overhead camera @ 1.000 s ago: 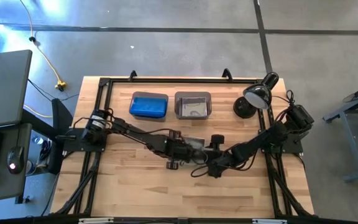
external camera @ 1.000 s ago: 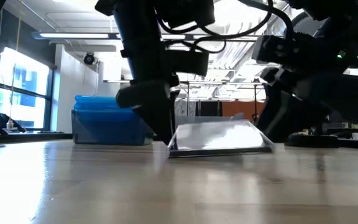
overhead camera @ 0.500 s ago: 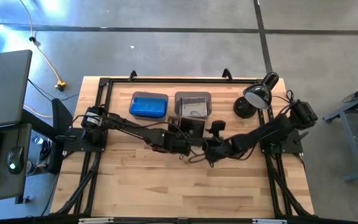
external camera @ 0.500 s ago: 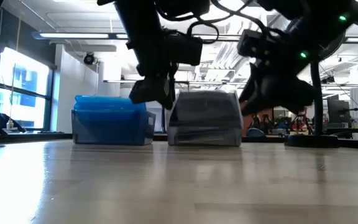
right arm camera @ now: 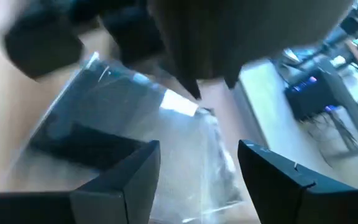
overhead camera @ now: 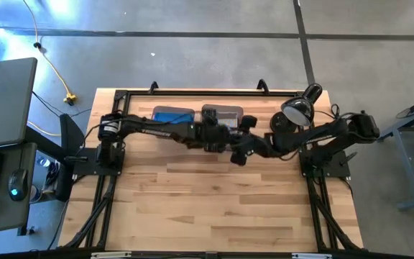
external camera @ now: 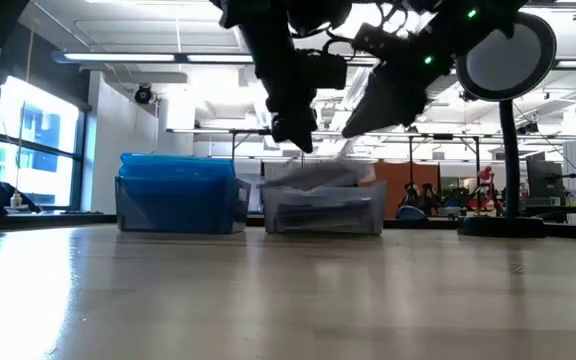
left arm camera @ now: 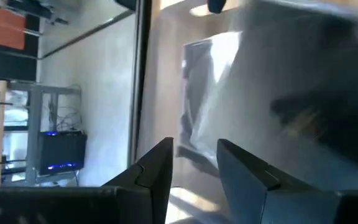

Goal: Pick & place jewel cases by type
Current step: Put the black CD case into the right black bin

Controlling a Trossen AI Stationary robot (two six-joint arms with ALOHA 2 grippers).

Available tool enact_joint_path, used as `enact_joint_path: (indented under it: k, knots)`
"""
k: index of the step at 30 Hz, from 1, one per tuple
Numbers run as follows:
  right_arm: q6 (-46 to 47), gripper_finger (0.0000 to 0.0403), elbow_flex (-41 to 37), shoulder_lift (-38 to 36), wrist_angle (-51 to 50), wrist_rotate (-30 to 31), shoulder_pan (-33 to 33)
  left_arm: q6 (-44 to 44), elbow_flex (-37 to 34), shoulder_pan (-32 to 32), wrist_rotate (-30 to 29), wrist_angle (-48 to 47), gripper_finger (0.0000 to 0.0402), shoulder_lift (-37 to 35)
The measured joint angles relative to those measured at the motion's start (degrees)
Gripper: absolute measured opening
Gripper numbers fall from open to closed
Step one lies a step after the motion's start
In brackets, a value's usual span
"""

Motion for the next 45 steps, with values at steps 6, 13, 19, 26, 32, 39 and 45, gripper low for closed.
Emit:
enact_joint_path:
  k: [6, 13, 19, 26, 32, 39, 45]
  knots:
    - [0.03, 0.0213, -0.16, 0.14, -0.76, -0.62, -5.0, 0.6, 1.37, 2.93, 2.32, -1.62, 0.0122, -0.08]
    - [-3.13, 0.0213, -0.24, 0.15, -1.3, -2.34, -6.96, -3.72, 0.67, 3.38, 7.23, -4.71, 0.0122, -0.1]
    - [-3.35, 0.0213, -0.24, 0.15, -4.5, -6.97, -3.4, -9.0, 0.65, -0.17, 11.63, -11.25, 0.0122, -0.12]
    - [8.13, 0.0213, -0.28, 0.25, -8.66, -14.51, 6.95, -13.86, 0.56, -6.3, 25.78, -10.43, 0.0122, 0.27]
    - [17.04, 0.0213, -0.63, 7.15, -7.92, -9.47, 17.87, -16.61, 0.45, -9.94, 32.3, -10.7, 0.0122, 1.77]
    - [21.97, 0.0213, -0.52, 14.97, -0.01, -13.06, 18.98, -21.27, 0.5, -13.4, 26.22, -18.76, 0.0122, 2.24]
    - [21.96, 0.0213, -0.37, 14.78, 0.26, -11.17, 17.53, -29.34, 0.47, -14.92, 14.96, -37.54, 0.0122, 0.81]
